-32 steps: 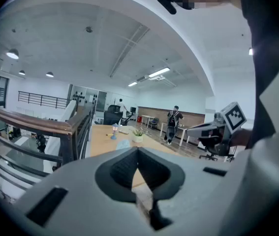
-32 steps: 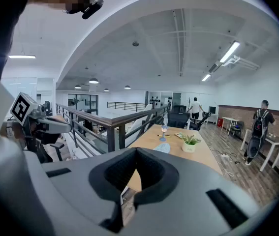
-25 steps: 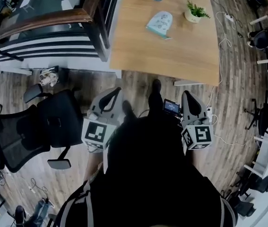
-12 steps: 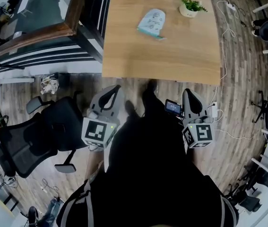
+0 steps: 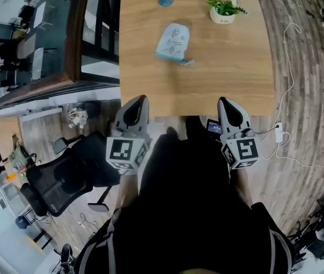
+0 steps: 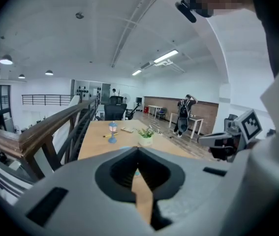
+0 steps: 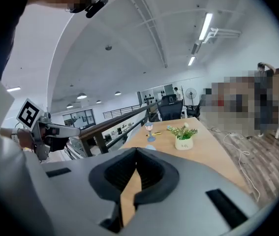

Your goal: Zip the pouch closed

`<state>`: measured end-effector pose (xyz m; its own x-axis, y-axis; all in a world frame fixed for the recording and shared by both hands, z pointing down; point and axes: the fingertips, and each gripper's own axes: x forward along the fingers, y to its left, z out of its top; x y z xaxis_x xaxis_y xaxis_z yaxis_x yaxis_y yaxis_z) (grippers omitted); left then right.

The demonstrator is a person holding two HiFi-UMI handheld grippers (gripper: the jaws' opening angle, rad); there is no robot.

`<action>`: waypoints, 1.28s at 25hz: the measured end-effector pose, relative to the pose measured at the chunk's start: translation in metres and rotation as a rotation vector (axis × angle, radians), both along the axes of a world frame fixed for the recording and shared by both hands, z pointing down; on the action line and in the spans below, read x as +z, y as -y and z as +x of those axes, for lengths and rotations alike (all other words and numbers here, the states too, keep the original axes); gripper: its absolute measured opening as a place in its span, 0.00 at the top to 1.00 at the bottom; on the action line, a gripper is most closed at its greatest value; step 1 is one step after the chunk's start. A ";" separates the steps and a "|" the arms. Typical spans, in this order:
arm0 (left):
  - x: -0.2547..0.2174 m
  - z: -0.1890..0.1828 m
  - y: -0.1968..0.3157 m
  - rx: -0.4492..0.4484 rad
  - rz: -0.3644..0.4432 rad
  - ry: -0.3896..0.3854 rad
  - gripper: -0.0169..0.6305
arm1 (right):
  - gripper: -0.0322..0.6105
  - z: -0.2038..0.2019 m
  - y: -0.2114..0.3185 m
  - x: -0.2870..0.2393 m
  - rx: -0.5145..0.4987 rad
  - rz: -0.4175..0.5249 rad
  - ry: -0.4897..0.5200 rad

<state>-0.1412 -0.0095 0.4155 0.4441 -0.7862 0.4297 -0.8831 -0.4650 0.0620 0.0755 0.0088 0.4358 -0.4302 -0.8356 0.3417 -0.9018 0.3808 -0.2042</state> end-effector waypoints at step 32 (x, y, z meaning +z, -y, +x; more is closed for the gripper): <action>0.075 -0.037 0.028 -0.177 -0.131 0.051 0.98 | 0.75 -0.053 0.149 0.228 -0.698 -0.058 -0.588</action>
